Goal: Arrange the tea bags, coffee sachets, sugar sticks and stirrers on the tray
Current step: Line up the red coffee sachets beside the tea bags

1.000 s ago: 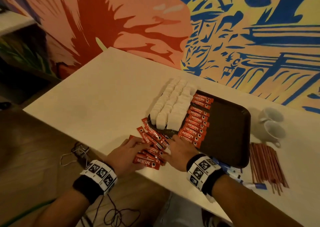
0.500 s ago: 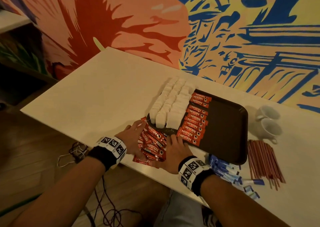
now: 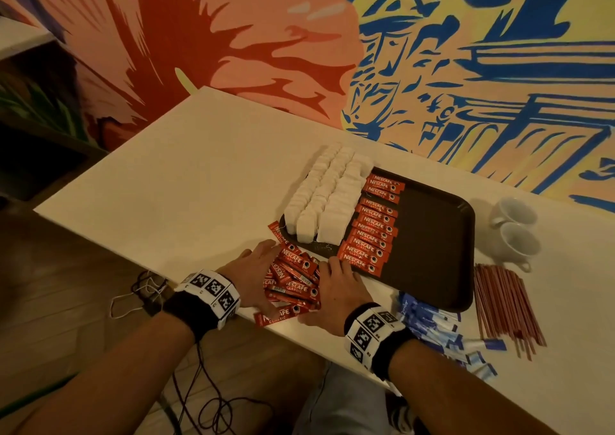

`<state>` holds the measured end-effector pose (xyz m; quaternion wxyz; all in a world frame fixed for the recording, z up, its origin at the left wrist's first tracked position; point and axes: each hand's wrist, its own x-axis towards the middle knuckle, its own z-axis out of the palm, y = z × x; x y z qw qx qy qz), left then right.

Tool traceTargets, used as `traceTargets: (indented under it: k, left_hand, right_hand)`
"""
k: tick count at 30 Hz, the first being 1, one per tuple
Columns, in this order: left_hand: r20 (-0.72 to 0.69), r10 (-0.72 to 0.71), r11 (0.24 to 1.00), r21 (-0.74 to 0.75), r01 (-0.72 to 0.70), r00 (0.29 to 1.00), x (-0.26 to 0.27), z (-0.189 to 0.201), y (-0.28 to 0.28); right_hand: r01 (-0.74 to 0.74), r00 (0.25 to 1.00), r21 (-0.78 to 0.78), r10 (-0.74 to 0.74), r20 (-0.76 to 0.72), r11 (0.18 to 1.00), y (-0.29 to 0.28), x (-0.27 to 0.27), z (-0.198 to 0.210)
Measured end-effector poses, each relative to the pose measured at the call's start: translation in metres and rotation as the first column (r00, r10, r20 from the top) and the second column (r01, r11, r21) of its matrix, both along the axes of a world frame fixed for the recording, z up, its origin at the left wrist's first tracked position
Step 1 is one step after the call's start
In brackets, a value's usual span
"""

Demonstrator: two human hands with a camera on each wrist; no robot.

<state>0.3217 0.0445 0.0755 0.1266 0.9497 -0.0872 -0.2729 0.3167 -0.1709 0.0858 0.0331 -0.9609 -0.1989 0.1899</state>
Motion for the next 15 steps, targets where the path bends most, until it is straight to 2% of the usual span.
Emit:
traceTargets:
  k: [3,10,15]
  left_hand:
    - [-0.013,0.009,1.0,-0.006,-0.009,1.0,0.007,0.004,0.0]
    - [-0.043,-0.075,0.996,0.037,0.076,0.996,0.022,0.003,0.0]
    - [0.011,-0.102,0.995,0.004,0.102,0.995,0.021,0.004,-0.005]
  right_hand:
    - [0.007,1.0,0.003,-0.007,-0.003,1.0,0.002,0.0,0.0]
    - [-0.04,0.999,0.02,0.039,0.007,0.999,0.014,0.001,-0.006]
    - [-0.044,0.998,0.037,0.043,0.036,0.998,0.011,0.006,-0.007]
